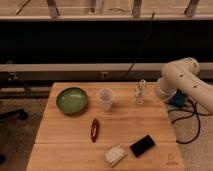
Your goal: Knock the bottle over
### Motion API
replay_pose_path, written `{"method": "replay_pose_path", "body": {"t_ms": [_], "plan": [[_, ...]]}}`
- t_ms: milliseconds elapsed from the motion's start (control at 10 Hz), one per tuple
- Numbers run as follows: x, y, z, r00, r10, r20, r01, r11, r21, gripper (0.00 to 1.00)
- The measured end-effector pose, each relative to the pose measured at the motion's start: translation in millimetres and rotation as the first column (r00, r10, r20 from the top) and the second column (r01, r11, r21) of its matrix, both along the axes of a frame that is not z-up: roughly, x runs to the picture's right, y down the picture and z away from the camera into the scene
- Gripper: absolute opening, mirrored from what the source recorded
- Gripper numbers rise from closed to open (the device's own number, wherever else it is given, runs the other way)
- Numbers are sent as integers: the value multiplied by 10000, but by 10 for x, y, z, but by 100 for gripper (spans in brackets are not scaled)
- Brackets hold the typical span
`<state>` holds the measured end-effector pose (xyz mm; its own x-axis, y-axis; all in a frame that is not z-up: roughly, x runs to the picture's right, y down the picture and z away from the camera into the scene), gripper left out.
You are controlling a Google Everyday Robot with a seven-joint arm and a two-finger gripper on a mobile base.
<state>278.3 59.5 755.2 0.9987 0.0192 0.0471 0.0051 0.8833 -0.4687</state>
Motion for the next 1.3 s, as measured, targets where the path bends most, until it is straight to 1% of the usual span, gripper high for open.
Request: {"method": "replay_pose_path", "body": {"t_ms": [200, 300, 700, 1300], "plan": [[8, -47, 78, 10000, 41, 90, -41, 10000, -6, 13], [18, -101, 146, 9999, 48, 137, -48, 10000, 17, 13], [-29, -259, 305, 9995, -81, 309, 76, 9998, 167, 13], [-240, -440, 533, 9961, -422, 781, 395, 9986, 362, 13]]}}
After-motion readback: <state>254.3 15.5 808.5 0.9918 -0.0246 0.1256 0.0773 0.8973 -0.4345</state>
